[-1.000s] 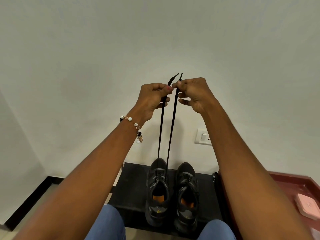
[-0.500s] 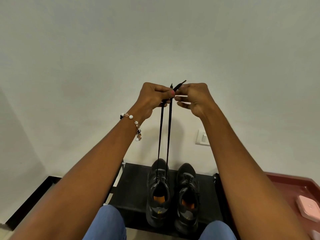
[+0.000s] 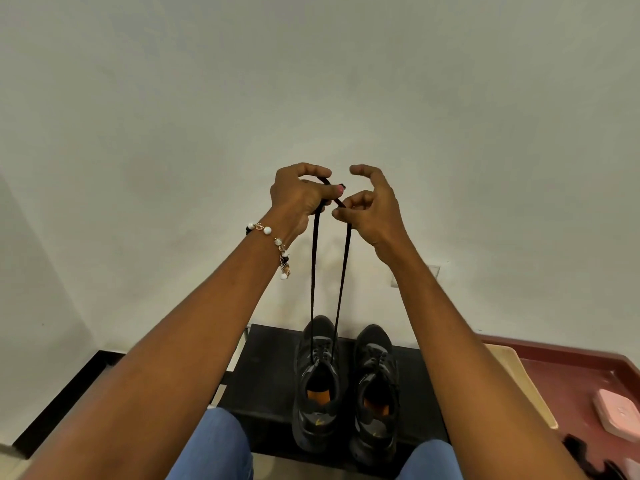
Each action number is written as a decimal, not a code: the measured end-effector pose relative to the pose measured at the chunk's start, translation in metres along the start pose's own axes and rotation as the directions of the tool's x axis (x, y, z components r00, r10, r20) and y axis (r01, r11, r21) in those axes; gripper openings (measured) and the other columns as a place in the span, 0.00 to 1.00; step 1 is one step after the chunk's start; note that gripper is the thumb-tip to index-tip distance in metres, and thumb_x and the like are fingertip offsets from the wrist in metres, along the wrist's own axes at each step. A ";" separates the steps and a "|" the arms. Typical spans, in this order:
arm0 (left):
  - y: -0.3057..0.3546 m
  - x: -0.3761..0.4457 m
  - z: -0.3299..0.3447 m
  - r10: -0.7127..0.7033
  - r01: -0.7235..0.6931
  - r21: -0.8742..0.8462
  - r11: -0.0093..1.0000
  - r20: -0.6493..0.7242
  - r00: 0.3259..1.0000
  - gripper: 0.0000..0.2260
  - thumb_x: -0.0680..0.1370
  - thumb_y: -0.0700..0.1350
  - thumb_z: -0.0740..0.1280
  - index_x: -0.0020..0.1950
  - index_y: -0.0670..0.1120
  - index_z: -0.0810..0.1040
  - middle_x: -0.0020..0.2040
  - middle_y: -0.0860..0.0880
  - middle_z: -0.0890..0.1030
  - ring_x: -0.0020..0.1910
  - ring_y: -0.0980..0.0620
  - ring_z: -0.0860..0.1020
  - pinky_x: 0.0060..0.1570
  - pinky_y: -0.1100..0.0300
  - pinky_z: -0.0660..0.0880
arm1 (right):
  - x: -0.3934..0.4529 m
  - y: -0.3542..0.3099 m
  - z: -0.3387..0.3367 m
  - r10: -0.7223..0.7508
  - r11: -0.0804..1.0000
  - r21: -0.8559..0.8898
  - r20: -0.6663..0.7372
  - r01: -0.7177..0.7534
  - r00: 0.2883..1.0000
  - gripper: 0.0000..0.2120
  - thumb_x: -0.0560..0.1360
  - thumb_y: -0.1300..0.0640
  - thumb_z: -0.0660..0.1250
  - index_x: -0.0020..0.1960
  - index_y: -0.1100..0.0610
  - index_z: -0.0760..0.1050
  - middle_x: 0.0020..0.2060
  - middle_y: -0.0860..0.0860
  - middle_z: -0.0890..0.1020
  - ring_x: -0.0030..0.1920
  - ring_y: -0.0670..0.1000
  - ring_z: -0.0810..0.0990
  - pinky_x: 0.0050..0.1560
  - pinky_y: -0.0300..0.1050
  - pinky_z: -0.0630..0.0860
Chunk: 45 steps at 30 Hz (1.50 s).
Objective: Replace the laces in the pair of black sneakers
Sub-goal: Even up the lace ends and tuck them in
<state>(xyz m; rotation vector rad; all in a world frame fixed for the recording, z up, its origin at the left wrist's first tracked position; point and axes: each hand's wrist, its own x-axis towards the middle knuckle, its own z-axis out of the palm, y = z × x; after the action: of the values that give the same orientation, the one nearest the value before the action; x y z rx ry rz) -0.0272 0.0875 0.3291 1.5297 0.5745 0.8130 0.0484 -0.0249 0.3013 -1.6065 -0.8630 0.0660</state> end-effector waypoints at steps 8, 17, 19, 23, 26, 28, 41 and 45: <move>-0.003 0.002 -0.001 0.226 -0.231 0.239 0.943 0.051 0.973 0.21 0.64 0.39 0.80 0.53 0.52 0.80 0.34 0.48 0.84 0.37 0.53 0.84 0.49 0.49 0.80 | 0.005 0.000 0.007 -0.188 0.906 -0.391 -0.029 0.162 0.982 0.09 0.76 0.65 0.66 0.54 0.61 0.82 0.42 0.53 0.81 0.42 0.47 0.75 0.37 0.25 0.66; -0.009 0.000 0.006 0.335 -0.333 0.260 0.906 0.039 0.941 0.18 0.67 0.39 0.78 0.53 0.53 0.81 0.33 0.48 0.83 0.35 0.54 0.83 0.48 0.52 0.81 | 0.010 -0.002 0.002 -0.081 0.873 -0.478 0.057 0.099 0.995 0.09 0.78 0.67 0.63 0.53 0.65 0.80 0.45 0.57 0.82 0.43 0.51 0.75 0.40 0.33 0.68; -0.008 0.000 0.008 0.317 -0.306 0.252 0.918 -0.003 0.948 0.16 0.67 0.38 0.78 0.52 0.51 0.81 0.32 0.48 0.83 0.34 0.55 0.82 0.47 0.54 0.81 | 0.009 0.000 0.004 -0.119 0.867 -0.486 0.009 0.109 0.993 0.07 0.77 0.66 0.66 0.51 0.64 0.82 0.41 0.56 0.83 0.40 0.52 0.77 0.35 0.31 0.67; -0.007 -0.001 0.013 0.273 -0.250 0.249 0.936 -0.062 0.960 0.13 0.67 0.36 0.78 0.48 0.48 0.82 0.34 0.47 0.83 0.35 0.54 0.83 0.44 0.61 0.80 | 0.006 0.006 0.010 -0.163 0.885 -0.454 -0.105 0.099 0.981 0.04 0.73 0.64 0.70 0.44 0.64 0.83 0.36 0.57 0.84 0.39 0.56 0.81 0.38 0.39 0.70; -0.008 -0.002 0.013 0.208 -0.181 0.201 0.963 -0.125 0.970 0.11 0.66 0.36 0.79 0.43 0.48 0.82 0.39 0.45 0.83 0.36 0.49 0.84 0.42 0.56 0.81 | 0.003 0.006 0.013 -0.204 0.919 -0.372 -0.171 0.128 0.964 0.05 0.72 0.60 0.74 0.44 0.62 0.84 0.37 0.53 0.85 0.38 0.52 0.82 0.44 0.41 0.76; -0.008 -0.003 0.010 0.113 -0.106 0.058 0.993 -0.139 0.984 0.12 0.65 0.34 0.79 0.44 0.45 0.82 0.43 0.41 0.83 0.37 0.45 0.84 0.40 0.56 0.82 | 0.000 0.005 0.013 -0.205 0.946 -0.290 -0.198 0.142 0.959 0.06 0.71 0.61 0.75 0.48 0.61 0.83 0.37 0.53 0.85 0.39 0.51 0.84 0.47 0.44 0.80; -0.015 -0.002 0.003 -0.358 0.398 -0.402 0.824 0.175 0.917 0.07 0.73 0.43 0.75 0.46 0.41 0.79 0.39 0.47 0.84 0.38 0.53 0.83 0.42 0.58 0.79 | -0.005 0.007 0.017 0.138 0.931 0.357 -0.174 -0.068 0.975 0.02 0.73 0.62 0.73 0.43 0.56 0.81 0.40 0.48 0.83 0.44 0.46 0.81 0.48 0.45 0.75; -0.017 -0.001 0.011 -0.358 0.365 -0.417 0.833 0.097 0.929 0.08 0.74 0.44 0.74 0.49 0.43 0.81 0.43 0.48 0.84 0.43 0.53 0.82 0.47 0.56 0.78 | -0.005 0.007 0.021 0.362 0.623 0.747 -0.013 -0.232 0.932 0.05 0.76 0.63 0.69 0.42 0.55 0.78 0.44 0.49 0.83 0.48 0.49 0.80 0.49 0.49 0.74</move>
<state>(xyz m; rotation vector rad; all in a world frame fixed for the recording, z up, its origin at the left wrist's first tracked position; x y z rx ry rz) -0.0173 0.0822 0.3118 0.9788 0.6044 0.5821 0.0377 -0.0097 0.2880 -0.9326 -0.3353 0.4641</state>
